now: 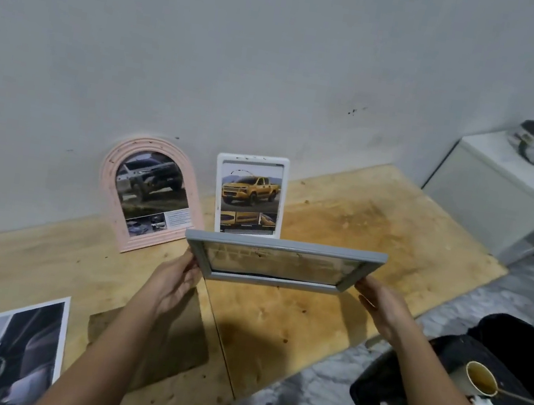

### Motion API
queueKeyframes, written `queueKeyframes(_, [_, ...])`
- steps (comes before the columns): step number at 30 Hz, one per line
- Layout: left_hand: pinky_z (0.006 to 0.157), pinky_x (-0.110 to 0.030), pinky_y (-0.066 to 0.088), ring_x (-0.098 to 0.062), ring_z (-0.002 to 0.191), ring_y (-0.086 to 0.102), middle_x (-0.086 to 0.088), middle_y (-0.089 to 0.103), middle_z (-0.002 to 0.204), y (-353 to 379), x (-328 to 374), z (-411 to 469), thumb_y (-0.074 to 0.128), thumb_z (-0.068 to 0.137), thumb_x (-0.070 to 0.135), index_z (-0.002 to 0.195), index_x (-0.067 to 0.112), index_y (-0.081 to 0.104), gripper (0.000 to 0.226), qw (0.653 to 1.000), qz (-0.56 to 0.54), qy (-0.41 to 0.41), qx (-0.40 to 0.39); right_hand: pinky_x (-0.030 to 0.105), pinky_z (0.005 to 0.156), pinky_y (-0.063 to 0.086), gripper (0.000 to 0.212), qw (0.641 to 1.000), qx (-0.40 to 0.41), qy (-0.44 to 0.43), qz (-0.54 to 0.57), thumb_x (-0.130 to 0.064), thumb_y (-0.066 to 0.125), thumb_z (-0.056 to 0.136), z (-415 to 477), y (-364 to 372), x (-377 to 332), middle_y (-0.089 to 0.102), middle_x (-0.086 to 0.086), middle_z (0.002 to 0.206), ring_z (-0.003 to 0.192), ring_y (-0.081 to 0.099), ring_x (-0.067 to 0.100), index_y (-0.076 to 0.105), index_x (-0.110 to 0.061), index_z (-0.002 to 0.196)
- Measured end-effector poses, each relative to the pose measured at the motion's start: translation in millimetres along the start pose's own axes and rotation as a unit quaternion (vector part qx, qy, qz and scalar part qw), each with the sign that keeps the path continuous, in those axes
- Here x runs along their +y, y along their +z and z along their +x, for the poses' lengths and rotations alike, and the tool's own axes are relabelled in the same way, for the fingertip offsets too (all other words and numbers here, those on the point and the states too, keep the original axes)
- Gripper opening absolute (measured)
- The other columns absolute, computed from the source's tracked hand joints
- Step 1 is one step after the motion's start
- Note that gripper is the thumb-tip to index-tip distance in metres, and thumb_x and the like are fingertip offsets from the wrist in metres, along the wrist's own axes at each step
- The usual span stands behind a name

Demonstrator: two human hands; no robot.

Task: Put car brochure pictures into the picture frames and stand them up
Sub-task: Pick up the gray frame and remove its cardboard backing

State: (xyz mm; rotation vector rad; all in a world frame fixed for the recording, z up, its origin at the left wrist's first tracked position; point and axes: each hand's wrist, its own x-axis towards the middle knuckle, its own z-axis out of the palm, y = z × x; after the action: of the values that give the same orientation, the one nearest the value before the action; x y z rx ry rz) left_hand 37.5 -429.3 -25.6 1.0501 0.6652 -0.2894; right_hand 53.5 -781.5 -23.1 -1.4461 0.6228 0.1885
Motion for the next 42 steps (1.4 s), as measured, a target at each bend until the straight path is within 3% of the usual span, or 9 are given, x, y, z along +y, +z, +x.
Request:
queueKeyframes(9, [0.045,-0.013,0.046,-0.010,0.058,0.040,-0.012,0.060,0.089,-5,-12,10,0.047,0.097,0.030,0.109,0.002,0.061,0.033,0.999,-0.030,-0.028,-0.003,0.032,0.105,0.034,0.033,0.999,-0.014,0.045,0.000,-0.009,0.043,0.097,28,-7,6,0.053,0.012,0.132,0.127,0.046,0.023,0.050,0.003,0.127])
queueKeyframes(16, [0.044,-0.013,0.045,-0.007,0.047,0.057,0.001,0.060,0.056,8,-16,14,0.034,0.101,0.017,0.114,0.004,0.051,0.025,0.999,-0.028,0.025,-0.030,0.033,0.105,0.036,0.030,0.998,-0.013,0.054,0.020,-0.003,0.039,0.098,42,-5,-2,0.048,0.022,0.137,0.127,0.046,0.029,0.051,0.004,0.124])
queueKeyframes(21, [0.064,-0.022,0.056,-0.022,0.095,0.058,-0.011,0.057,0.109,8,-22,15,0.034,0.100,0.010,0.135,0.007,0.044,0.037,0.999,-0.032,0.002,-0.016,0.026,0.070,0.049,0.031,0.992,-0.059,0.113,0.002,-0.017,0.041,0.100,44,-6,-11,0.061,0.005,0.113,0.089,0.058,0.017,0.053,-0.006,0.126])
queueKeyframes(23, [0.062,-0.025,0.058,-0.021,0.097,0.059,-0.008,0.056,0.117,10,-26,15,0.032,0.100,0.010,0.140,0.012,0.040,0.040,1.000,0.018,0.005,-0.016,0.028,0.060,0.053,0.033,0.988,-0.075,0.129,-0.039,-0.016,0.038,0.101,44,-7,-11,0.062,0.002,0.101,0.085,0.061,0.019,0.049,-0.009,0.131])
queueKeyframes(25, [0.069,-0.025,0.055,-0.015,0.099,0.057,-0.003,0.051,0.129,11,-30,18,0.030,0.100,0.008,0.144,0.014,0.034,0.044,0.995,0.093,0.023,-0.014,0.033,0.069,0.053,0.037,0.986,-0.084,0.124,-0.073,-0.009,0.035,0.101,46,-6,-8,0.061,0.006,0.104,0.086,0.060,0.021,0.043,-0.008,0.137])
queueKeyframes(29, [0.089,-0.023,0.041,-0.010,0.114,0.045,-0.001,0.036,0.147,13,-42,28,0.027,0.099,0.000,0.147,0.012,0.024,0.050,0.985,0.166,0.053,-0.016,0.037,0.093,0.043,0.046,0.986,-0.091,0.097,-0.099,0.004,0.028,0.100,47,1,-3,0.042,0.011,0.142,0.115,0.050,0.025,0.027,-0.004,0.145])
queueKeyframes(32, [0.080,-0.019,0.043,-0.008,0.110,0.046,0.005,0.042,0.138,13,-55,32,0.028,0.100,0.004,0.147,0.018,0.026,0.048,0.974,0.220,0.063,-0.011,0.034,0.095,0.040,0.049,0.980,-0.066,0.066,-0.175,0.006,0.034,0.098,53,1,9,0.036,0.007,0.149,0.130,0.041,0.025,0.030,-0.006,0.145])
queueKeyframes(36, [0.091,-0.028,0.045,-0.019,0.122,0.043,-0.002,0.040,0.143,11,-73,37,0.030,0.098,0.001,0.147,0.017,0.026,0.052,0.952,0.294,0.079,0.033,0.036,0.093,0.048,0.052,0.962,-0.030,0.024,-0.271,0.004,0.045,0.092,62,1,30,0.046,0.007,0.142,0.112,0.054,0.024,0.039,-0.012,0.142])
queueKeyframes(42, [0.106,-0.034,0.032,-0.027,0.134,0.030,-0.010,0.027,0.150,13,-86,35,0.025,0.098,-0.001,0.151,0.019,0.011,0.058,0.921,0.377,0.092,0.044,0.028,0.084,0.052,0.061,0.938,-0.017,-0.012,-0.346,0.005,0.055,0.087,65,9,56,0.040,0.003,0.147,0.117,0.053,0.026,0.039,-0.016,0.143])
